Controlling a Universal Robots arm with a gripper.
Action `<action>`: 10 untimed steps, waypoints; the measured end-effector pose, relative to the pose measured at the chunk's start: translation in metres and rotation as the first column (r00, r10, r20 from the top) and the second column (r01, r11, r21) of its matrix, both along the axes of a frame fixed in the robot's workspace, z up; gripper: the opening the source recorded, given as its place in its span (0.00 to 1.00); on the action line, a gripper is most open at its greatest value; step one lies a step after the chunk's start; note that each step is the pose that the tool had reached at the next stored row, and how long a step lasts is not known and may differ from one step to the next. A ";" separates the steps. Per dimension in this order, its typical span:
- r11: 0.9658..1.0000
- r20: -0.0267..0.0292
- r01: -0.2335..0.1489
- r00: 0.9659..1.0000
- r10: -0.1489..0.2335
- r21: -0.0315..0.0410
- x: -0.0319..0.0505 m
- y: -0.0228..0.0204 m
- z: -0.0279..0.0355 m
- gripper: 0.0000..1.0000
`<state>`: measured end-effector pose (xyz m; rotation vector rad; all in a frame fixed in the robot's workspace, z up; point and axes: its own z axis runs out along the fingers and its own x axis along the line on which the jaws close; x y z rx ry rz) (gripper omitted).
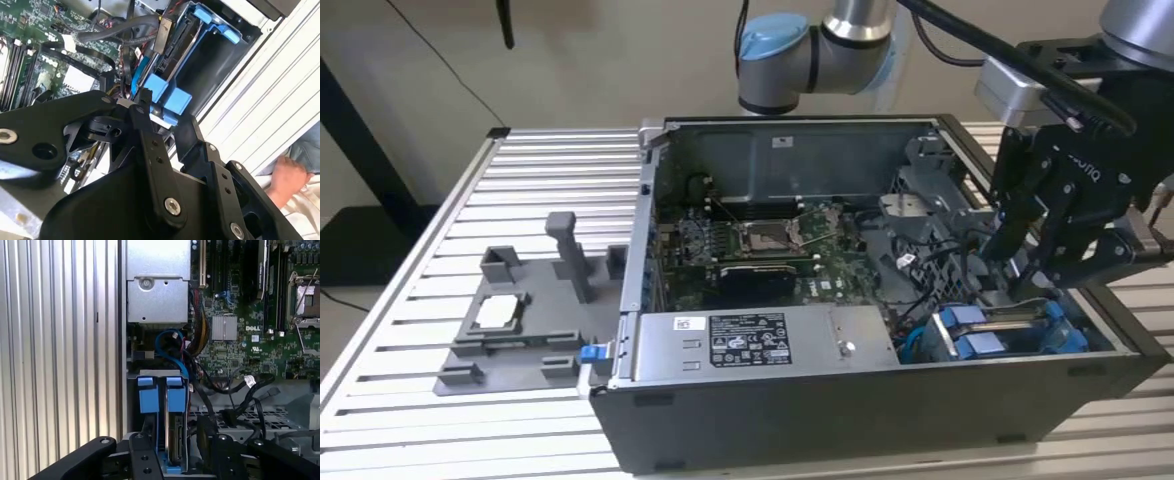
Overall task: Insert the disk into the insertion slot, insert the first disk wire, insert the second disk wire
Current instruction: 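Insert the disk into the insertion slot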
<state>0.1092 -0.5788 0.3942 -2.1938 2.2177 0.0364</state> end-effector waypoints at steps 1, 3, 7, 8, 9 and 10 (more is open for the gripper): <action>1.000 0.007 0.000 1.000 0.000 0.000 0.0000 0.0001 0.0001 0.47; 1.000 0.034 -0.001 0.999 0.001 0.002 -0.0002 0.0005 0.0002 0.47; 1.000 0.105 -0.002 0.994 0.002 0.003 -0.0004 0.0038 0.0002 0.47; 1.000 0.119 -0.003 0.993 0.003 0.003 -0.0004 0.0057 0.0002 0.47; 1.000 0.134 -0.004 0.991 0.004 0.003 -0.0004 0.0078 0.0001 0.47; 1.000 0.149 -0.005 0.989 0.005 0.003 -0.0004 0.0101 0.0000 0.47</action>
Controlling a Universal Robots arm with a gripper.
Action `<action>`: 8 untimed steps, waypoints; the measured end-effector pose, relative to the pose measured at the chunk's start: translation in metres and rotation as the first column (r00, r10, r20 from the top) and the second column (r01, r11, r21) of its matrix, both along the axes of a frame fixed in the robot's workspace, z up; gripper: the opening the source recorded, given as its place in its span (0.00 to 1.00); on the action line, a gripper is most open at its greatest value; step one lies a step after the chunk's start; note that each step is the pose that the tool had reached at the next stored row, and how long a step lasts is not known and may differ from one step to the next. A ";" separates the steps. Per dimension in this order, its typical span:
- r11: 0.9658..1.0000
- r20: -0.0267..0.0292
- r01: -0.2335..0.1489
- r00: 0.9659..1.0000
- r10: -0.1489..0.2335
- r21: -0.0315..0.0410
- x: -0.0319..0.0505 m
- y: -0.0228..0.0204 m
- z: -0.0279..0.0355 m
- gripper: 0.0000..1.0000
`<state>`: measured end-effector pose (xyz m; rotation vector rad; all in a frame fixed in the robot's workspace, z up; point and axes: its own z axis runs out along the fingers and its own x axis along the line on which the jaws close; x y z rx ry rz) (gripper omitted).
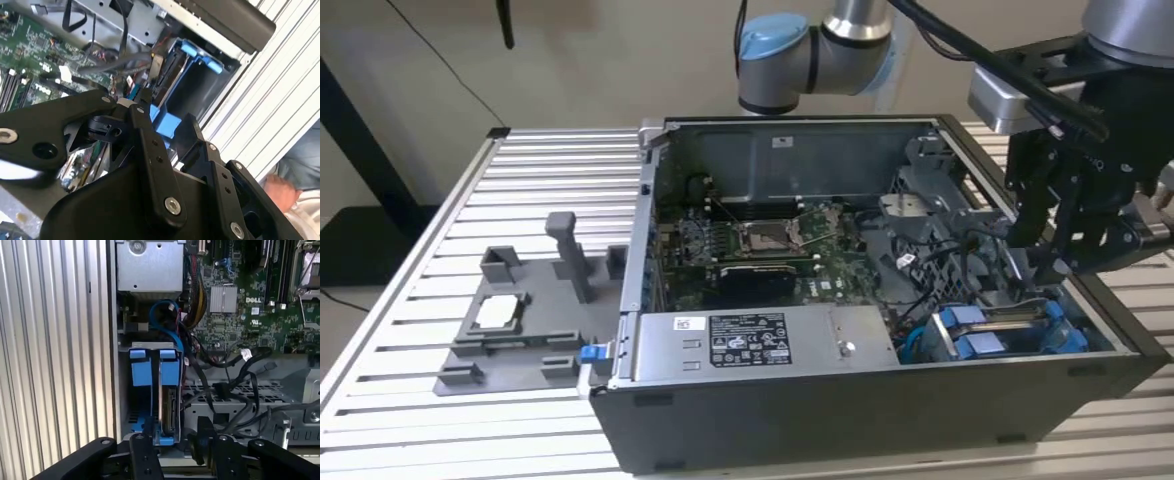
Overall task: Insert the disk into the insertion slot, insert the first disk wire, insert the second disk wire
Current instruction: 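Insert the disk into the insertion slot, then insert the first disk wire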
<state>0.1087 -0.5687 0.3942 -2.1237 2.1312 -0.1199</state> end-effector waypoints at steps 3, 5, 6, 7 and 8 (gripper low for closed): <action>1.000 0.043 -0.005 0.999 0.005 0.000 0.0000 0.0065 -0.0003 0.47; 1.000 0.074 -0.017 0.997 0.017 -0.005 0.0000 0.0084 -0.0007 0.47; 1.000 0.087 -0.024 0.996 0.025 -0.008 0.0000 0.0093 -0.0010 0.47; 0.999 0.099 -0.031 0.995 0.032 -0.011 0.0000 0.0101 -0.0013 0.47; 0.999 0.110 -0.039 0.993 0.040 -0.013 0.0000 0.0108 -0.0018 0.47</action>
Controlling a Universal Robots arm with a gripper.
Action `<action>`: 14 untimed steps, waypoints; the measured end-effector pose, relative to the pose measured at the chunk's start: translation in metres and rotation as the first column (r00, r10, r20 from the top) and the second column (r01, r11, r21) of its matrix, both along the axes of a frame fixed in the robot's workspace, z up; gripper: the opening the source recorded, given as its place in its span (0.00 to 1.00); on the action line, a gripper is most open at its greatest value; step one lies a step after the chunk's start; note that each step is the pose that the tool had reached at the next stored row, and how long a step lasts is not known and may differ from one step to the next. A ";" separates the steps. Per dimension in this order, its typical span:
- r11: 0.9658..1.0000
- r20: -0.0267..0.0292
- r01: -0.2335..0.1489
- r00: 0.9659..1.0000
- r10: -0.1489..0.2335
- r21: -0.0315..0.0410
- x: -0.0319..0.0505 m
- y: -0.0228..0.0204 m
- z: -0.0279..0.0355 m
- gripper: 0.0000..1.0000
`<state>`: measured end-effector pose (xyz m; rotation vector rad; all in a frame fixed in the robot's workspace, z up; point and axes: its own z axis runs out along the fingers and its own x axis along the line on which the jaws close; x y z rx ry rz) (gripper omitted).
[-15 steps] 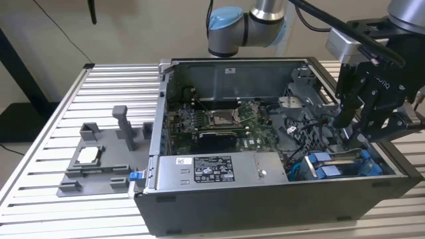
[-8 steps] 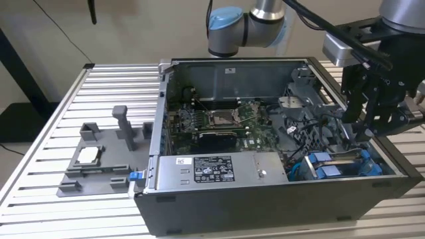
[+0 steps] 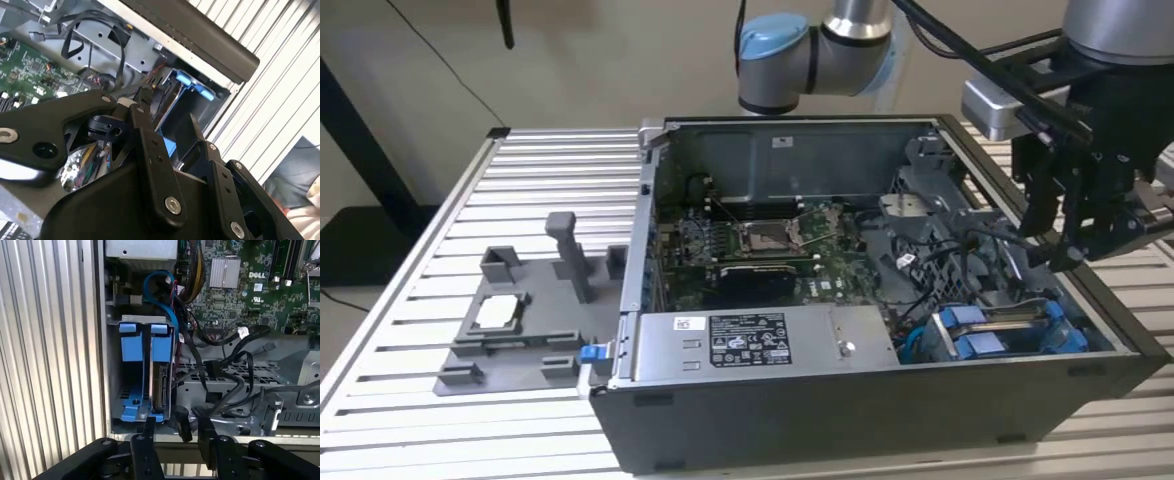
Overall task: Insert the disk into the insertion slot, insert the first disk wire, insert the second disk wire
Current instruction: 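Insert the first disk wire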
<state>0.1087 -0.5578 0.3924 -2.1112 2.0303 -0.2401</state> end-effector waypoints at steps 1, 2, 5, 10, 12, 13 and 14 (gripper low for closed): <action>1.000 0.010 -0.008 1.000 0.008 -0.003 0.0000 0.0009 -0.0004 0.47; 1.000 0.018 -0.015 1.000 0.015 -0.005 0.0000 0.0019 -0.0009 0.47; 0.999 0.027 -0.035 0.999 0.036 -0.024 0.0001 0.0042 -0.0022 0.47; 0.996 0.025 -0.052 0.998 0.054 -0.066 0.0000 0.0107 -0.0050 0.47; 0.995 0.024 -0.053 0.998 0.055 -0.081 -0.0001 0.0156 -0.0065 0.47; 0.995 0.024 -0.053 0.998 0.055 -0.089 0.0000 0.0175 -0.0072 0.47; 0.994 0.023 -0.053 0.998 0.056 -0.096 0.0000 0.0191 -0.0082 0.47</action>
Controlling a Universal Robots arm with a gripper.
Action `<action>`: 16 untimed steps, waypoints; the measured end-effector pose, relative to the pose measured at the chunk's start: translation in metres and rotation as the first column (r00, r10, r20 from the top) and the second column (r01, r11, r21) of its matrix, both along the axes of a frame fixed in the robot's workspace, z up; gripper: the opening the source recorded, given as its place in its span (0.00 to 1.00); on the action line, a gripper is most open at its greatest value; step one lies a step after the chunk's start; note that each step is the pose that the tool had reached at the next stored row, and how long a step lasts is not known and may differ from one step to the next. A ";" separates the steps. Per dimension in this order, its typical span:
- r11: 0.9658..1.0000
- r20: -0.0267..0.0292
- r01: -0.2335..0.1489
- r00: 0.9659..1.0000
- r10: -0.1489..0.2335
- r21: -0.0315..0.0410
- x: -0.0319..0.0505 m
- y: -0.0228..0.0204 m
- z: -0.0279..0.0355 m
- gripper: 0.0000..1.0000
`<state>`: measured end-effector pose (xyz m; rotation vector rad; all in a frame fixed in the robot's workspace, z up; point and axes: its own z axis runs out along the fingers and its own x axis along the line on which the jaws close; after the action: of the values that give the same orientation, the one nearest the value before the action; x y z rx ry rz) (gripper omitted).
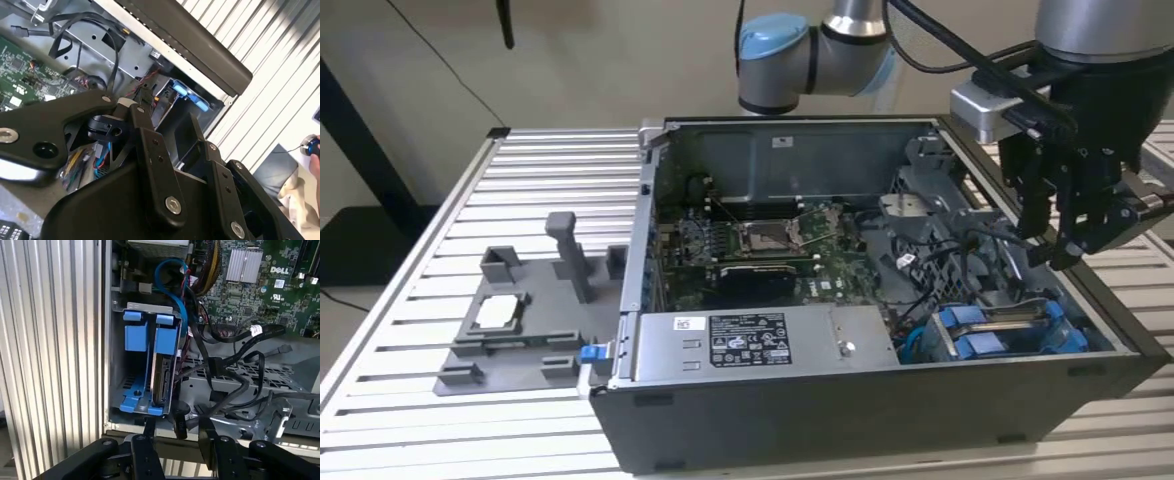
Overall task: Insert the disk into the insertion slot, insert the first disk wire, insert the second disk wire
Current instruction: 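Insert the first disk wire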
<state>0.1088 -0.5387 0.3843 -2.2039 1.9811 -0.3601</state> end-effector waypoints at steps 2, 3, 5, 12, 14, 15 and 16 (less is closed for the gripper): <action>1.000 0.000 0.000 1.000 0.000 -0.010 0.0000 0.0018 -0.0015 0.47; 1.000 0.000 0.000 1.000 0.000 -0.012 0.0000 0.0021 -0.0021 0.47; 1.000 0.000 0.000 1.000 0.000 -0.013 -0.0001 0.0021 -0.0022 0.47; 1.000 0.000 0.000 1.000 0.000 -0.015 -0.0001 0.0026 -0.0027 0.47; 1.000 0.000 0.000 1.000 0.000 -0.016 -0.0001 0.0034 -0.0031 0.45; 1.000 0.000 0.000 1.000 0.000 -0.016 -0.0001 0.0037 -0.0033 0.38; 1.000 0.000 0.000 1.000 0.000 -0.015 -0.0001 0.0039 -0.0035 0.38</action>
<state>0.1086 -0.5349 0.3808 -2.2130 1.9852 -0.3766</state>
